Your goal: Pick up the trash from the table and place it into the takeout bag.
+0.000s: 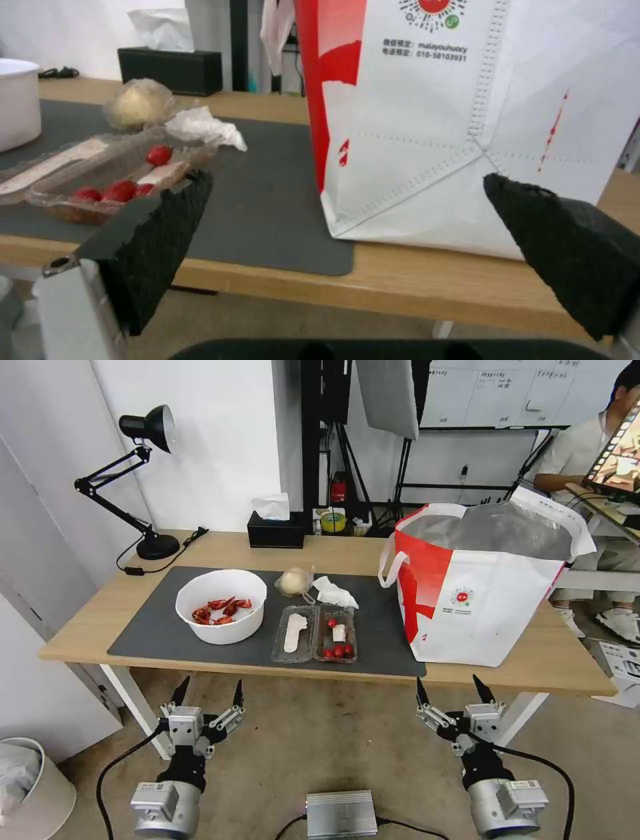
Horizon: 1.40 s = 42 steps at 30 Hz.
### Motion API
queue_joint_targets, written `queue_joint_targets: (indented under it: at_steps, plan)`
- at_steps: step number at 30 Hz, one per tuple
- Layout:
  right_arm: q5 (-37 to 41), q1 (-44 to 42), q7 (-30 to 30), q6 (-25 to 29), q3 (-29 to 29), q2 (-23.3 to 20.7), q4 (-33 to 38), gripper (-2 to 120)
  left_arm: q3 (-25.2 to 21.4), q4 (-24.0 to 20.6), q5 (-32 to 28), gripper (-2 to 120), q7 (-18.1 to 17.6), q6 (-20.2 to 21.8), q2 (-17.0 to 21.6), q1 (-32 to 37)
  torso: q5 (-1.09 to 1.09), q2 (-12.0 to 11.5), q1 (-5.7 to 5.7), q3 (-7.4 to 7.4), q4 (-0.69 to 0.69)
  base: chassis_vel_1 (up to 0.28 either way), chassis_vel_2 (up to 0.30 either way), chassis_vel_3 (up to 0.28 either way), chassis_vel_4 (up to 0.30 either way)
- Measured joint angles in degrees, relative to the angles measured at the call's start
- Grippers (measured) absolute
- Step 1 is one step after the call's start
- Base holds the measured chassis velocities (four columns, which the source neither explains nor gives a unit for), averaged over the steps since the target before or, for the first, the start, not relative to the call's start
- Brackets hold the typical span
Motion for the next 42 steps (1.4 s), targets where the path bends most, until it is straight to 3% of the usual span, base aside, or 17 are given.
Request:
queue_joint_targets:
  at_steps: [6,8,9,12,16,26,34,42]
  plan:
    - [0.28,0.36,-0.01,-0.08,0.00,-0.47,-0.17,100,0.05,0.00,-0.16,100,-0.12,0.05,-0.02,-0.08,0.00,0.00,0.00,0.00,0.00,0.000,0.000,0.000,0.000]
    - [3.37,3.78,-1.07,-1.45,-0.02,-4.87,-2.06,100,1.25,0.55,-3.04,100,-2.61,2.42,-0.51,-1.60,0.02,0.00,-0.01,0.00,0.01,0.000,0.000,0.000,0.000]
    - [3.37,3.78,-1.07,-1.45,-0.02,-4.87,-2.06,100,1.25,0.55,-3.04,100,-2.61,2.42,-0.51,-1.60,0.02,0.00,-0.01,0.00,0.01,0.000,0.000,0.000,0.000]
    - [8.96,10.04,-3.05,-3.99,0.03,-12.79,-5.50,100,4.76,2.28,-10.98,100,-9.46,9.20,-2.00,-5.95,0.02,0.00,0.00,0.02,0.01,0.000,0.000,0.000,0.000]
    - [11.60,13.08,-4.62,-3.88,-0.15,-16.44,-6.47,100,6.35,2.32,-15.07,100,-11.99,10.53,-2.58,-8.70,0.03,-0.01,0.02,0.01,0.00,0.000,0.000,0.000,0.000]
    - [11.86,13.88,-6.03,-2.44,-1.03,-16.60,-4.57,100,5.84,-0.40,-15.90,100,-11.25,8.32,-2.28,-8.61,0.00,-0.01,0.01,0.00,0.00,0.000,0.000,0.000,0.000]
    - [12.06,13.47,-6.28,-2.14,-1.28,-16.21,-4.86,100,6.41,0.25,-18.27,100,-11.13,8.20,-2.60,-8.59,0.00,-0.01,0.00,0.00,0.00,0.000,0.000,0.000,0.000]
    - [12.05,13.29,-6.83,-2.02,-2.43,-16.16,-4.86,100,8.43,0.48,-32.26,100,-15.26,12.48,-2.66,-9.68,0.00,0.00,0.00,0.00,0.00,0.000,0.000,0.000,0.000]
